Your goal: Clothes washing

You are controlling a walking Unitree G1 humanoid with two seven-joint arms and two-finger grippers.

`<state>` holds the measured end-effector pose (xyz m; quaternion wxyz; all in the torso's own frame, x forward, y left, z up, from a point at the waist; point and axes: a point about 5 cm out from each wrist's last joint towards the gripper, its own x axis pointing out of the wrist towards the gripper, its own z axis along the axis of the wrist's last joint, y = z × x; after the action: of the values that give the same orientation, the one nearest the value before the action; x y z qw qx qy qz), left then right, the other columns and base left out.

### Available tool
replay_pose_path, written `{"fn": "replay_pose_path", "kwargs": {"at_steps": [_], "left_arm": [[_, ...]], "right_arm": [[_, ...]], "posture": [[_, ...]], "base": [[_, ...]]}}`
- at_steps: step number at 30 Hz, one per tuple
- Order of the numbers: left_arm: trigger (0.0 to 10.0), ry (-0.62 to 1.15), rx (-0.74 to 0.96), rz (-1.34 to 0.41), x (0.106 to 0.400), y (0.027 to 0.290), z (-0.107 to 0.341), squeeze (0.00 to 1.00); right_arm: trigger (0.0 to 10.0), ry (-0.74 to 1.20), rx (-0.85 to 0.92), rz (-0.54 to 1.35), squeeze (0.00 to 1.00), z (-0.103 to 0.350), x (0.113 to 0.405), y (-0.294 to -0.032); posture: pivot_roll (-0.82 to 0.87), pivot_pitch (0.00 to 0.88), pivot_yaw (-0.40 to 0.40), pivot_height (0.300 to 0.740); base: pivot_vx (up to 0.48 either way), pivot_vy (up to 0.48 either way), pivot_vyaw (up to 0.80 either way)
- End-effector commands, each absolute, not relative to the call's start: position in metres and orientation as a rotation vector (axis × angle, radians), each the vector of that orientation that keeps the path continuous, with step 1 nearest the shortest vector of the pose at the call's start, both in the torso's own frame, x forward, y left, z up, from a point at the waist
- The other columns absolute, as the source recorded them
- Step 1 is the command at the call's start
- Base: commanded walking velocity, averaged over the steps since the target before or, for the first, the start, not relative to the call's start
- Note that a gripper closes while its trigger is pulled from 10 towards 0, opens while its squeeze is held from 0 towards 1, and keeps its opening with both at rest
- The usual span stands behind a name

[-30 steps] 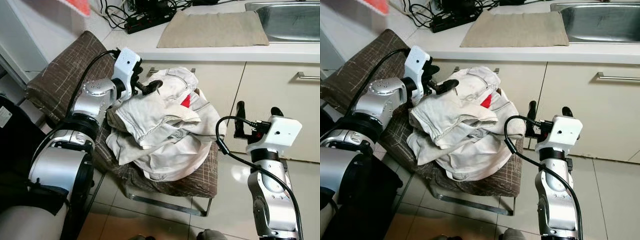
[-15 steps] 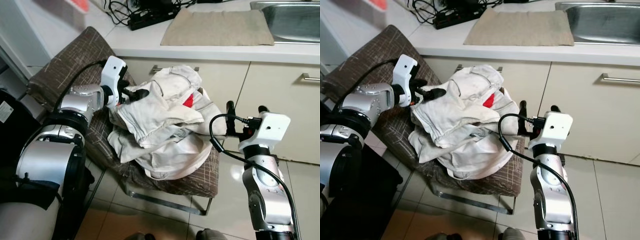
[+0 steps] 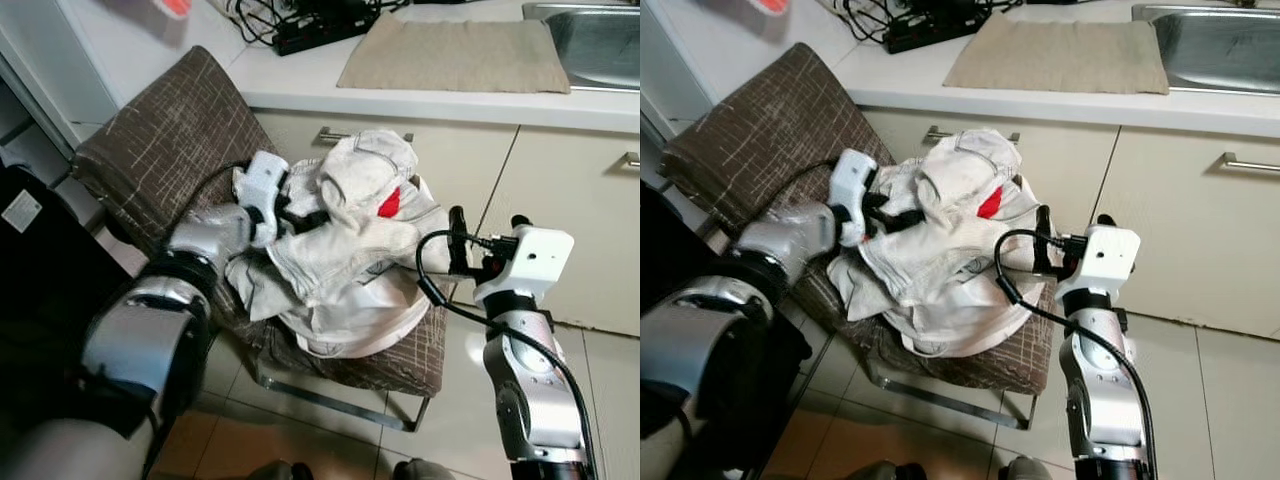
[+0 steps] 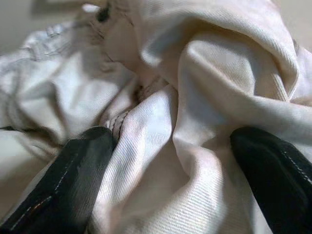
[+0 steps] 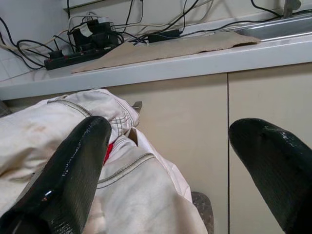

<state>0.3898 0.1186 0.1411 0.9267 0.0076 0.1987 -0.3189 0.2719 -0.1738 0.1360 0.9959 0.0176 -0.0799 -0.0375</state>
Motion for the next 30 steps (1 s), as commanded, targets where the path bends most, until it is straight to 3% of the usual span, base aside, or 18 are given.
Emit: {"fn": "replay_pose_path", "kwargs": {"at_steps": [1, 5, 6, 7, 18, 23, 30], "left_arm": [[10.0, 0.391, -0.001, -0.627, 0.390, 0.118, 0.139, 0.00], [10.0, 0.354, -0.054, -0.620, 0.389, 0.109, 0.138, 0.00], [3.1, 0.319, -0.071, -0.602, 0.391, 0.108, 0.141, 0.00], [0.0, 0.298, -0.074, -0.583, 0.391, 0.108, 0.142, 0.00], [0.0, 0.290, -0.062, -0.538, 0.384, 0.103, 0.124, 0.00], [0.0, 0.405, -0.194, -0.525, 0.376, 0.098, 0.106, 0.00], [0.0, 0.294, -0.346, -0.539, 0.383, 0.093, 0.127, 0.00]], "right_arm": [[10.0, -0.153, 0.038, -0.052, 0.00, 0.137, 0.273, -0.170], [10.0, -0.153, 0.036, -0.052, 0.00, 0.137, 0.273, -0.170], [10.0, -0.152, 0.035, -0.050, 0.00, 0.137, 0.273, -0.170], [10.0, -0.152, 0.034, -0.049, 0.00, 0.137, 0.273, -0.170], [10.0, -0.149, 0.036, -0.039, 0.00, 0.136, 0.276, -0.168], [10.0, -0.146, 0.039, -0.031, 0.00, 0.135, 0.278, -0.166], [10.0, -0.143, 0.038, -0.024, 0.00, 0.135, 0.279, -0.166]], "posture": [[-0.26, 0.063, 0.128, 0.740], [-0.26, 0.060, 0.125, 0.740], [-0.26, 0.060, 0.125, 0.740], [-0.26, 0.060, 0.125, 0.740], [-0.25, 0.056, 0.120, 0.740], [-0.23, 0.059, 0.111, 0.740], [-0.23, 0.062, 0.104, 0.740]], "base": [[0.000, 0.000, 0.00], [0.000, 0.000, 0.00], [0.000, 0.000, 0.00], [0.000, 0.000, 0.00], [0.000, 0.000, 0.00], [0.000, 0.000, 0.00], [0.000, 0.000, 0.00]]}}
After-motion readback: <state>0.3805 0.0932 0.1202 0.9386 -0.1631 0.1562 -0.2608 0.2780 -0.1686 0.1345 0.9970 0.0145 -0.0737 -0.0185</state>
